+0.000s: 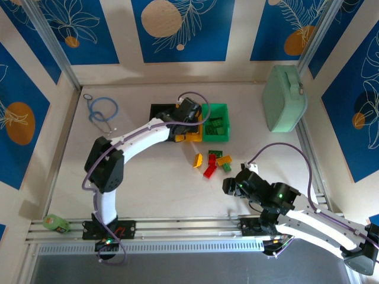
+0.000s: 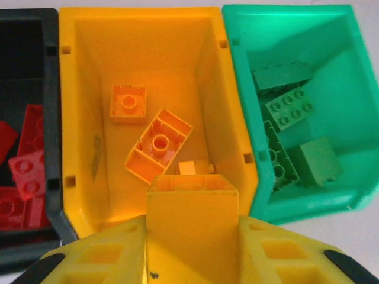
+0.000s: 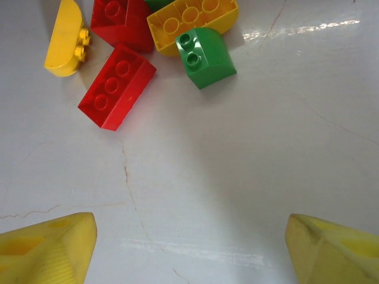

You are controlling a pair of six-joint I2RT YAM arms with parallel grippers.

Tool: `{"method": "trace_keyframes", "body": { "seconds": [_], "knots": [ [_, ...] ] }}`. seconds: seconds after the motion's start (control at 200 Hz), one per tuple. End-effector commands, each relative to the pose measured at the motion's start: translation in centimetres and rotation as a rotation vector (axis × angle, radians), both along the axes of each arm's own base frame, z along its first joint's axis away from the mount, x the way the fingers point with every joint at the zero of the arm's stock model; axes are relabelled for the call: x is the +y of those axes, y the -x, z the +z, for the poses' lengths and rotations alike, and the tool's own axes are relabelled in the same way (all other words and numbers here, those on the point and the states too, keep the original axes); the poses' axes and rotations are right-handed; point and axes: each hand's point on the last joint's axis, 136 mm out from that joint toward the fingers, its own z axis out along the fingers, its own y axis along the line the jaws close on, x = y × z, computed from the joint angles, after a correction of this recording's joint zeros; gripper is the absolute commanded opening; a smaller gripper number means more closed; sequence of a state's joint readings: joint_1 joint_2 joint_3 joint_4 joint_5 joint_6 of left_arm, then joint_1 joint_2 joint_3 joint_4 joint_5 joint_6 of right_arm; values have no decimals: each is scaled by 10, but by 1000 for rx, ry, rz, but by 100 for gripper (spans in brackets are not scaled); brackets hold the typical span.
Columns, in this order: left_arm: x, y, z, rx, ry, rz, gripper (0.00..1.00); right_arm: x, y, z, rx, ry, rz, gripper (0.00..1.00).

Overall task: Sort the legos into containers by color
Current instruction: Place the lego in the container.

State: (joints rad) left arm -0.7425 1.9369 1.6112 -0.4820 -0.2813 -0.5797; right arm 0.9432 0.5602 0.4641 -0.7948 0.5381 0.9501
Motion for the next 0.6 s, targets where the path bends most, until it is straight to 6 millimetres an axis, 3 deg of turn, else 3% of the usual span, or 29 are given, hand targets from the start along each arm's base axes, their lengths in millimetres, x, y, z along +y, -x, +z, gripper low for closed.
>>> {"method": "trace_keyframes", "body": {
  "seconds": [0.0, 0.39, 0.59],
  "knots": [
    [2, -12, -13, 44, -52, -32, 36, 5, 5, 11, 10, -35, 29, 83],
    [7, -53, -27, 77, -89, -18, 41, 8, 9, 11, 30, -51, 36, 83],
    [7, -59, 2, 41, -70, -31, 57, 10, 7, 18, 15, -59, 42, 83]
  ]
}}
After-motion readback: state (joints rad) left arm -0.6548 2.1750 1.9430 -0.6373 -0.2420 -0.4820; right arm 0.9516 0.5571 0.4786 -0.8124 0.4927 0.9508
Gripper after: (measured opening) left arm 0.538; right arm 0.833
